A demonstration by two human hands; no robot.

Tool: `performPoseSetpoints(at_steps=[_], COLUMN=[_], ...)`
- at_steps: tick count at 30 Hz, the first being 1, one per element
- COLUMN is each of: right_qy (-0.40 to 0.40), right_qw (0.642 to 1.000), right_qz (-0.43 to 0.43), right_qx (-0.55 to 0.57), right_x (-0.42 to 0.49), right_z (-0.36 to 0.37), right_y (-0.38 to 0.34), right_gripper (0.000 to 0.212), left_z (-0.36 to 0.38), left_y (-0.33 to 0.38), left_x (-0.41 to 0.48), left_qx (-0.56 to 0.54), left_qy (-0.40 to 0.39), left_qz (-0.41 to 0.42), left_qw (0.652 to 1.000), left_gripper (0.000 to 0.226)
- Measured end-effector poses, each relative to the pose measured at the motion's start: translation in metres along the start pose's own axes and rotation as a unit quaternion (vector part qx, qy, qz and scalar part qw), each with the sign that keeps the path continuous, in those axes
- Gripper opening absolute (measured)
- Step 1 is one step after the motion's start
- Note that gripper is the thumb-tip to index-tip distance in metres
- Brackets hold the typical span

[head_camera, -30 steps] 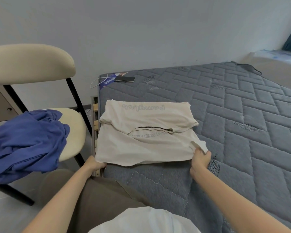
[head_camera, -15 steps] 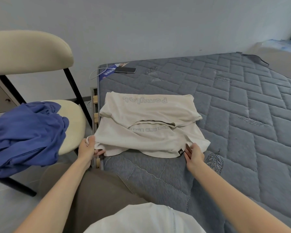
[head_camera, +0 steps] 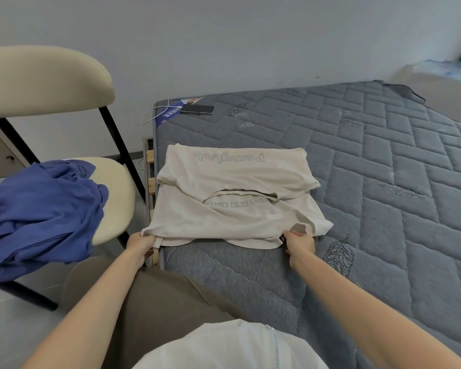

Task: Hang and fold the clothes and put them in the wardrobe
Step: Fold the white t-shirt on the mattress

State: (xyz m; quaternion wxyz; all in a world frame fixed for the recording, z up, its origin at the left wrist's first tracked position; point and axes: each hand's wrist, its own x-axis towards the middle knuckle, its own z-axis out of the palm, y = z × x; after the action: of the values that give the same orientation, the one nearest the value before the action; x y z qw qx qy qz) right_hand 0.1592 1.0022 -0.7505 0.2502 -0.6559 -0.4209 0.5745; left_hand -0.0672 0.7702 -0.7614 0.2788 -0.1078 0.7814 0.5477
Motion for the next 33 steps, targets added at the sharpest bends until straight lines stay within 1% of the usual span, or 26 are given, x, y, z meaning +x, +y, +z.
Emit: performPoseSetpoints(at_steps=[2, 4, 5, 6, 8, 10, 11, 12, 13, 14, 15, 17, 18, 20, 22, 25, 27, 29, 31, 33], right_qy=[0.022, 0.050, 0.057, 0.065, 0.083, 0.094, 0.110, 0.126, 0.158, 0.163, 0.148, 0.115, 0.112, 0.107, 0.093, 0.054, 0.079, 0.151, 0.194, 0.210], right_qw=[0.996, 0.987, 0.985, 0.977, 0.959, 0.967, 0.974, 0.976, 0.979, 0.976, 0.977, 0.979, 0.979, 0.976, 0.976, 0.977, 0.975, 0.976, 0.972, 0.966], right_qz=[0.033, 0.042, 0.035, 0.039, 0.046, -0.003, -0.015, -0.002, 0.026, 0.075, 0.099, 0.095, 0.091, 0.110, 0.108, 0.102, 0.105, 0.057, 0.004, 0.013], right_qx=[0.085, 0.148, 0.160, 0.198, 0.267, 0.238, 0.200, 0.178, 0.128, 0.128, 0.118, 0.137, 0.141, 0.154, 0.162, 0.180, 0.179, 0.144, 0.130, 0.147], right_x=[-0.001, -0.005, -0.007, -0.005, -0.011, -0.016, -0.012, -0.009, -0.005, -0.003, -0.005, -0.010, -0.007, -0.004, -0.003, -0.003, 0.005, 0.008, 0.012, 0.015], right_z=[0.002, 0.000, -0.004, -0.005, -0.007, -0.005, -0.003, -0.003, -0.007, -0.010, -0.015, -0.019, -0.018, -0.020, -0.022, -0.029, -0.034, -0.037, -0.040, -0.042], right_y=[-0.003, -0.011, -0.016, -0.019, -0.026, -0.025, -0.020, -0.016, -0.010, -0.003, 0.000, 0.004, 0.007, 0.004, -0.006, -0.023, -0.030, -0.029, -0.021, -0.015], right_gripper=[0.033, 0.041, 0.042, 0.044, 0.050, 0.044, 0.044, 0.046, 0.049, 0.052, 0.051, 0.044, 0.045, 0.052, 0.052, 0.034, 0.038, 0.042, 0.041, 0.040], left_z=[-0.002, -0.003, -0.002, -0.002, -0.003, -0.004, -0.006, -0.007, -0.008, -0.009, -0.009, -0.011, -0.013, -0.018, -0.020, -0.020, -0.019, -0.019, -0.018, -0.019], left_y=[0.003, 0.006, 0.007, 0.008, 0.011, 0.011, 0.009, 0.006, 0.003, 0.000, -0.001, -0.001, 0.000, 0.003, 0.004, 0.009, 0.011, 0.012, 0.012, 0.012], left_x=[0.002, 0.003, 0.003, 0.003, 0.000, -0.002, -0.003, -0.003, -0.004, -0.005, -0.006, -0.008, -0.008, -0.010, -0.014, -0.015, -0.014, -0.016, -0.019, -0.020], left_qx=[-0.059, -0.132, -0.155, -0.170, -0.166, -0.136, -0.115, -0.088, -0.062, -0.047, -0.045, -0.086, -0.111, -0.131, -0.161, -0.216, -0.233, -0.254, -0.268, -0.270], left_qy=[0.000, -0.008, -0.012, -0.011, 0.007, 0.035, 0.050, 0.063, 0.071, 0.069, 0.062, 0.040, 0.031, 0.006, -0.018, -0.008, 0.018, 0.026, 0.027, 0.019], left_qz=[-0.012, -0.021, -0.018, -0.011, 0.010, 0.028, 0.032, 0.037, 0.038, 0.036, 0.030, -0.023, -0.058, -0.117, -0.156, -0.184, -0.172, -0.147, -0.124, -0.114], left_qw=[0.998, 0.991, 0.988, 0.985, 0.986, 0.990, 0.992, 0.993, 0.995, 0.996, 0.997, 0.995, 0.992, 0.984, 0.974, 0.959, 0.957, 0.956, 0.955, 0.956], left_gripper=[0.033, 0.034, 0.032, 0.032, 0.034, 0.035, 0.031, 0.026, 0.021, 0.020, 0.022, 0.035, 0.040, 0.045, 0.045, 0.043, 0.043, 0.043, 0.043, 0.043])
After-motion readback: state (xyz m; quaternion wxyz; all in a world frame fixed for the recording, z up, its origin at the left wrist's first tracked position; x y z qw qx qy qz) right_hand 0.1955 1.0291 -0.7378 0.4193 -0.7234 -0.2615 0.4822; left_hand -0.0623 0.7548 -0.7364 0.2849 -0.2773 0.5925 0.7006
